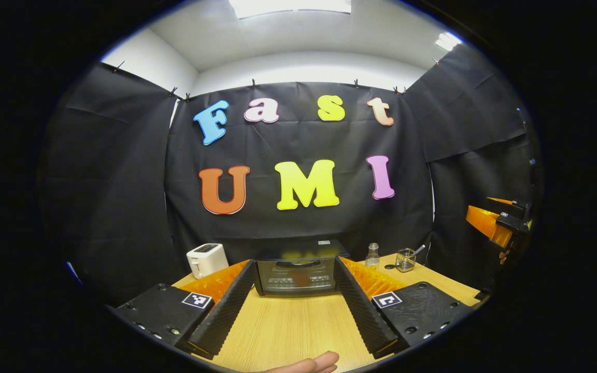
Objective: Open the electric oven with the left hand, put the food in, and close the electric oven.
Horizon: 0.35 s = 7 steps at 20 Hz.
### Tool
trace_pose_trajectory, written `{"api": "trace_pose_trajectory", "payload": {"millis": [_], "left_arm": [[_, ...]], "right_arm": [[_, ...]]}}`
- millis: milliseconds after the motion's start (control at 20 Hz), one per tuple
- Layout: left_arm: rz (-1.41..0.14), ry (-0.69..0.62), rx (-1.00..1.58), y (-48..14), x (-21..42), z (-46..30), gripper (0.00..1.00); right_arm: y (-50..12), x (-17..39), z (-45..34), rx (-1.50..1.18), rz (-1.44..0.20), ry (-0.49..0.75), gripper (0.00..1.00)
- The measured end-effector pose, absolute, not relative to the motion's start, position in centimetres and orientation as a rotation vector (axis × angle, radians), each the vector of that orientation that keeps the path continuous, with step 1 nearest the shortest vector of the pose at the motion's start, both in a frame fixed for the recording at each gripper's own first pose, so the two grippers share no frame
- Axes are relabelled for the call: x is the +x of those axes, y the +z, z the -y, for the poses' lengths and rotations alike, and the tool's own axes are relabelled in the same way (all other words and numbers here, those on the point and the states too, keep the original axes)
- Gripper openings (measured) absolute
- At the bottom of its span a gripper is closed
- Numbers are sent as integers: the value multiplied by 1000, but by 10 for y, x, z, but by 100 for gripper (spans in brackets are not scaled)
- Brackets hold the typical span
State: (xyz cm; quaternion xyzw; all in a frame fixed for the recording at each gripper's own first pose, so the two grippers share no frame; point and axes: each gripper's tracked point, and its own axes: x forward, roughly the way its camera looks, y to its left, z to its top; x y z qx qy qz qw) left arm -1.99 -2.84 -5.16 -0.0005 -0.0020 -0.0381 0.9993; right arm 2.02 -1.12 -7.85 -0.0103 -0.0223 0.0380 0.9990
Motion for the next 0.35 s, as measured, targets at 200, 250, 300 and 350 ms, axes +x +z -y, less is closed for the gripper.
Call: {"api": "trace_pose_trajectory", "payload": {"millis": [200, 250, 300, 350], "left_arm": [[19, -38, -6, -45, -30, 23, 96], [25, -30, -2, -42, -31, 22, 96], [31, -25, -1, -41, -32, 22, 96], [31, -25, -2, -41, -31, 23, 96]], "right_arm": [[-75, 14, 6, -29, 66, 92, 96], [-76, 13, 6, -22, 62, 97, 100], [-78, 15, 6, -15, 55, 102, 100], [-80, 15, 5, -7, 45, 108, 100]]}}
